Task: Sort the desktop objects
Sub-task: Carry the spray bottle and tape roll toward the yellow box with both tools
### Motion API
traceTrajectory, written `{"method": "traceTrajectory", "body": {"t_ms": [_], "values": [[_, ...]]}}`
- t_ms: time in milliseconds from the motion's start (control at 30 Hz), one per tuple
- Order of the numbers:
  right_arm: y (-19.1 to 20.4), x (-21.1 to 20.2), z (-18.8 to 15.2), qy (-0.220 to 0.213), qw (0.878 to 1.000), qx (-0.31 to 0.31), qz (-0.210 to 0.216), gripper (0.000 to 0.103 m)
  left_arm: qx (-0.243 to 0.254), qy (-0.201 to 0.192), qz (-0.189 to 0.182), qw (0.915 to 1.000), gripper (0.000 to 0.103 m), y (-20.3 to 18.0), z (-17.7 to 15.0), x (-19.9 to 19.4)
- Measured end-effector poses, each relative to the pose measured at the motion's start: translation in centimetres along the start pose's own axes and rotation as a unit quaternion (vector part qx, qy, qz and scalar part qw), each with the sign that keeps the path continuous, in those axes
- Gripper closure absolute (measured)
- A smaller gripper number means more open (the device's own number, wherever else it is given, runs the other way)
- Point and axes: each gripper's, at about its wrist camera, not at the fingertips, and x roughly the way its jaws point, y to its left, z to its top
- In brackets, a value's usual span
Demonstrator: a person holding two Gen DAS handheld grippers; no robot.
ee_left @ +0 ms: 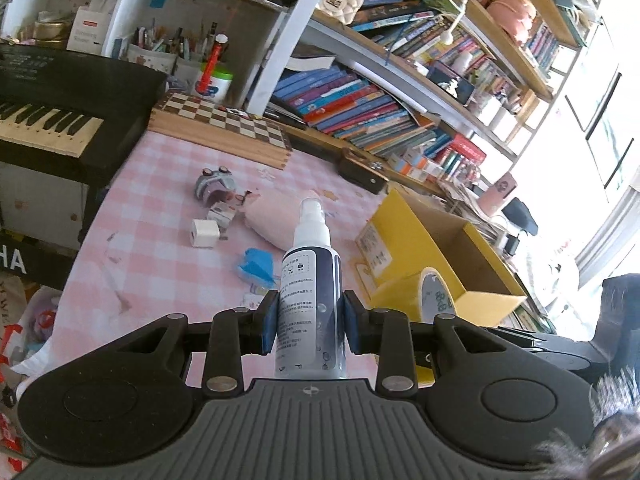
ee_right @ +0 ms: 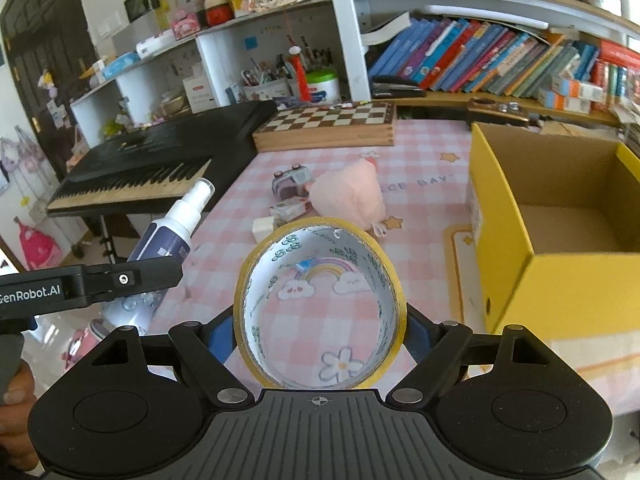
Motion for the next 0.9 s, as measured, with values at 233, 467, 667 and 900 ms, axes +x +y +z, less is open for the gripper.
{"method": "traceTrajectory", "body": {"t_ms": [233, 467, 667, 900], "values": [[0.0, -2.0, -2.0, -0.004, 1.0, 0.017, -0.022, 0.02, 0.018, 0.004, -0.025, 0.9995, 0.073, -1.1, -1.4, -0.9], [-0.5, -3.6, -3.8, -0.005, 0.999, 0.033, -0.041, 0.02, 0.032, 0.018, -0.048, 0.9982, 0.073, -2.4, -2.5, -1.0], [-1.5, -4.8, -4.7, -0.007, 0.997, 0.052, -0.063, 0.02, 0.047, 0.03, -0.072, 0.9958, 0.073, -3.8, -3.0, -0.4], [-3.5, -6.6, -5.9, -0.012, 0.992, 0.088, -0.095, 0.02, 0.071, 0.051, -0.106, 0.9905, 0.073, -6.2, -3.4, 0.9]]}}
